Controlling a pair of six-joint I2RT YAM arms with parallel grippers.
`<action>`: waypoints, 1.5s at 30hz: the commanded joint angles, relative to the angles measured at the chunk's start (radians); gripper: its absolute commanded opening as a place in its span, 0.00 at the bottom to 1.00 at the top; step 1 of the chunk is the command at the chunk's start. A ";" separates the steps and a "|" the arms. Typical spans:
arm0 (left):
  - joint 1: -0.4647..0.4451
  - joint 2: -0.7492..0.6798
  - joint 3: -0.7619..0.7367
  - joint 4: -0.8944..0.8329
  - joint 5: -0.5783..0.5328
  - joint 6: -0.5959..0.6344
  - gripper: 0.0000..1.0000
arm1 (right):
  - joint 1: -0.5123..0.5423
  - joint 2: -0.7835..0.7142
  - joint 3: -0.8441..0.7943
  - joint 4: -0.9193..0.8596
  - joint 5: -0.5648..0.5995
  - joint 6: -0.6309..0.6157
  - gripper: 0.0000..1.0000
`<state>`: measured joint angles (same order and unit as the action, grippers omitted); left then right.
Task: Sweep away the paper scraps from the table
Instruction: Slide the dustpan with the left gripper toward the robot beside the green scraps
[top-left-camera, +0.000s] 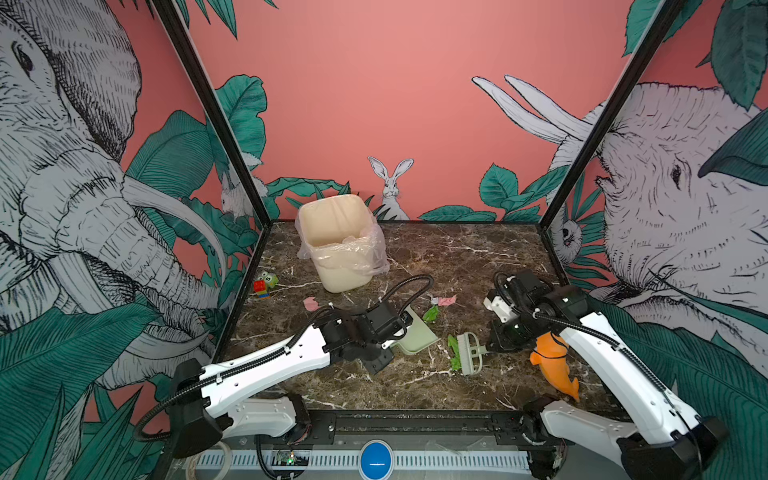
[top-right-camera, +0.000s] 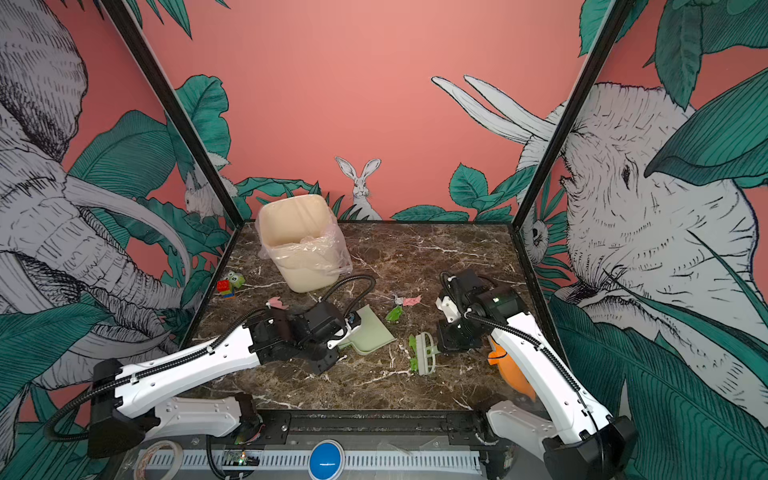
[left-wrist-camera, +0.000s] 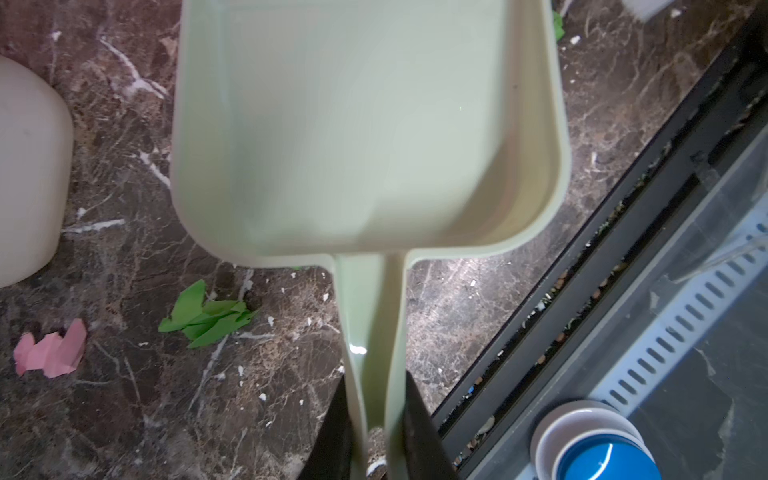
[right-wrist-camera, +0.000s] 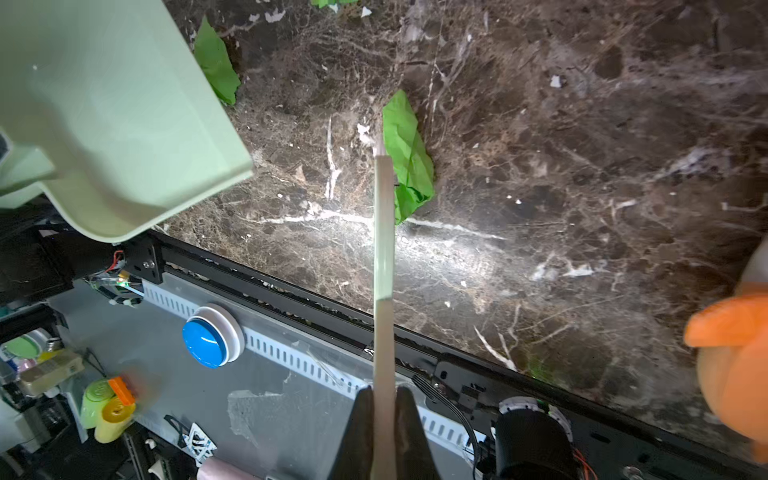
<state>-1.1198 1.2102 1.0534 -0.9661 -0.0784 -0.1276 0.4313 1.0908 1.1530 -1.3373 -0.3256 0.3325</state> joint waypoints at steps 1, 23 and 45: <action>-0.032 0.014 -0.023 0.006 0.034 -0.035 0.04 | -0.010 -0.003 0.036 -0.095 0.093 -0.061 0.00; -0.169 0.179 -0.086 0.144 0.037 -0.016 0.03 | 0.029 0.226 0.152 -0.034 0.292 -0.143 0.00; -0.183 0.234 -0.096 0.186 0.001 0.093 0.02 | 0.144 0.338 0.181 0.012 0.326 -0.128 0.00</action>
<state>-1.2964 1.4387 0.9592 -0.7788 -0.0547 -0.0650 0.5674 1.4220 1.3239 -1.3128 -0.0174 0.1936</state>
